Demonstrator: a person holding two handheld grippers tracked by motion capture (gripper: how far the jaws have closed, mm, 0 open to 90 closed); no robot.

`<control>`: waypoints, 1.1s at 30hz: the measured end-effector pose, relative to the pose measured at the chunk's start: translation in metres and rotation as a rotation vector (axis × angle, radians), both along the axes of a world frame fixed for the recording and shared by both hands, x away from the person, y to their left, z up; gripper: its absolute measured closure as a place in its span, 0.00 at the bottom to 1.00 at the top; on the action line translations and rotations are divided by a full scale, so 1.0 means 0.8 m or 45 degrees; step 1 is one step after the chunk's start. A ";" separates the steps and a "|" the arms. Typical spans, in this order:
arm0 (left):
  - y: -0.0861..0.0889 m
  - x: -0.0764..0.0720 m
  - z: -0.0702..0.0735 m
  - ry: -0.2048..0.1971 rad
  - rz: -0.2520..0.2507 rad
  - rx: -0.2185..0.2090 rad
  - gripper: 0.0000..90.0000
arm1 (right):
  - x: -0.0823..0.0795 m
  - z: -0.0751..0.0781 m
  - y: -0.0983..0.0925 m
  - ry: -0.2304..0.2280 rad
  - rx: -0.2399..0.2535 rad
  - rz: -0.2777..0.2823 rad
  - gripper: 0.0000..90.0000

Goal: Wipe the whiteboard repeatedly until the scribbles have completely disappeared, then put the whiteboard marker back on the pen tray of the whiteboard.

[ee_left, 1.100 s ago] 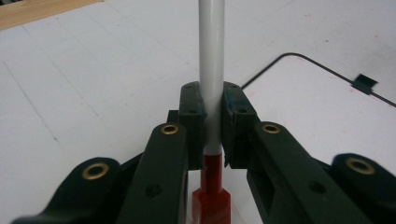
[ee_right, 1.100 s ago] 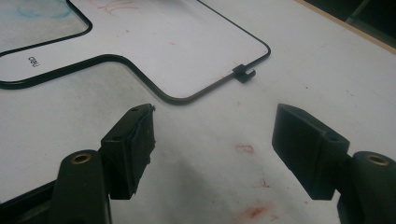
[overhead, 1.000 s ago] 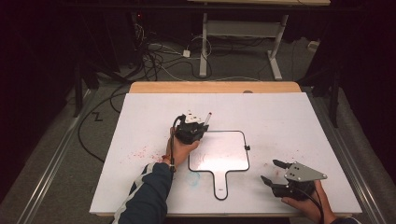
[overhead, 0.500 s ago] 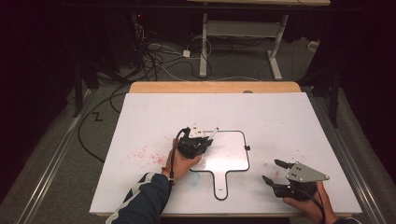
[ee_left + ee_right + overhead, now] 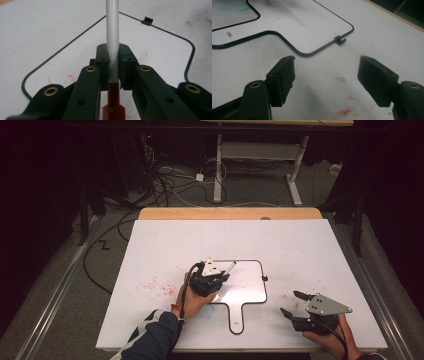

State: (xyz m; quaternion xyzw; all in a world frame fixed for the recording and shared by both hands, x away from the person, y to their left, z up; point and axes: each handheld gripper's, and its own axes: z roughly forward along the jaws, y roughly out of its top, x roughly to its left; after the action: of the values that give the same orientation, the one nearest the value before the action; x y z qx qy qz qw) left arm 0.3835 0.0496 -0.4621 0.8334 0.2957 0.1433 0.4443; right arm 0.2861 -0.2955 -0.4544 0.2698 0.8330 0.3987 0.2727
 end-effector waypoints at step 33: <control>0.014 -0.032 0.024 -0.111 0.002 -0.067 0.87 | 0.032 0.036 0.041 0.074 0.237 0.051 0.43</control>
State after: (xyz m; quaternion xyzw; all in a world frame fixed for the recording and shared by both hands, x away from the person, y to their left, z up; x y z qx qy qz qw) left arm 0.3577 0.0607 -0.4431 0.8142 0.2804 0.1722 0.4784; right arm 0.3120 -0.2629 -0.4258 0.2887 0.8052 0.4716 0.2143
